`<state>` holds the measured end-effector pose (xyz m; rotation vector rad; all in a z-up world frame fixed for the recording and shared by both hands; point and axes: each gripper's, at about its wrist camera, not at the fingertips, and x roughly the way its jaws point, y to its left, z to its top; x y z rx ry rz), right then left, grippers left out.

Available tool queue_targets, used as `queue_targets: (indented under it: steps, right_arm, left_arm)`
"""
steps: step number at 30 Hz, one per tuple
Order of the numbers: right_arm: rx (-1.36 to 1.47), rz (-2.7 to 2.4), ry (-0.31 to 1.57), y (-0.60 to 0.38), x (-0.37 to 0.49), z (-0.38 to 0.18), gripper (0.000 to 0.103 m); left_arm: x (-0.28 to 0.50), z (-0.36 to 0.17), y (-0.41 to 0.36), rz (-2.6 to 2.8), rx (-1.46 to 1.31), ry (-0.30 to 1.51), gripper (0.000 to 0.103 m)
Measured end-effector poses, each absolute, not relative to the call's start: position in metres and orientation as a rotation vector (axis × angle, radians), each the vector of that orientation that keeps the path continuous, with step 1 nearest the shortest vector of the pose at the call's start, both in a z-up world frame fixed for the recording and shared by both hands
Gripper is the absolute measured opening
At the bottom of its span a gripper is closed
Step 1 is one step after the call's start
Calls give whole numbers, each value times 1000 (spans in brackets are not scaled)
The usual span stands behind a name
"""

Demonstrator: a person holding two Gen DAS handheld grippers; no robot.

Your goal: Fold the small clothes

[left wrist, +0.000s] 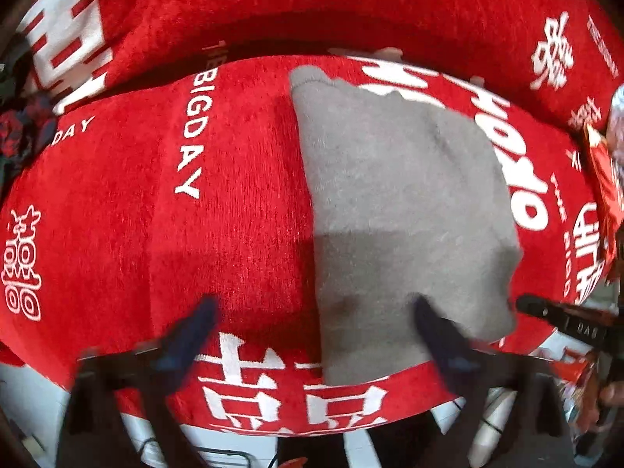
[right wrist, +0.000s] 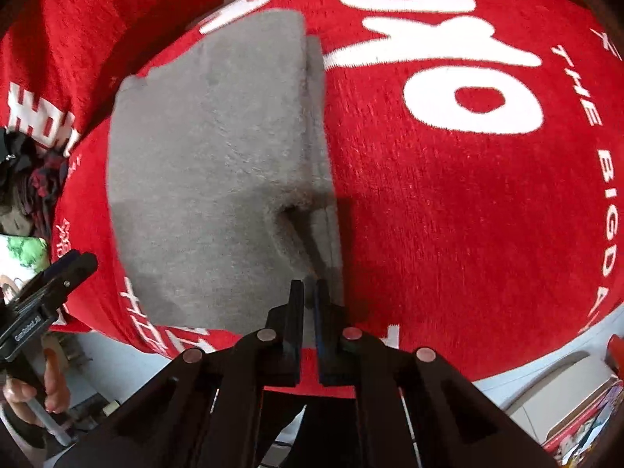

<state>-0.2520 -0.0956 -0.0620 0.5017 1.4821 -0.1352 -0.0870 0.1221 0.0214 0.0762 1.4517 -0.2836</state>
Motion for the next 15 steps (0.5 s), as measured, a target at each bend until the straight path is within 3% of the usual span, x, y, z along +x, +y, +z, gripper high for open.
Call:
queue_targets:
  steps: [1, 3, 5, 11, 15]
  right_arm:
    - [499, -136, 1478, -95, -252, -59, 8]
    - [494, -139, 1458, -90, -252, -48, 26]
    - [493, -142, 1438, -84, -249, -42, 73]
    - [346, -190, 1392, -64, -232, -19, 90]
    - [268, -208, 1378, -58, -224, -8, 91]
  left_arm:
    - [-87, 24, 122, -277, 72, 1446, 103]
    - [-86, 26, 121, -266, 67, 1460, 103]
    - [-84, 29, 121, -247, 76, 1459, 103]
    - [-86, 43, 113, -224, 160, 1396, 103]
    - [-85, 45, 113, -247, 111, 1419, 103]
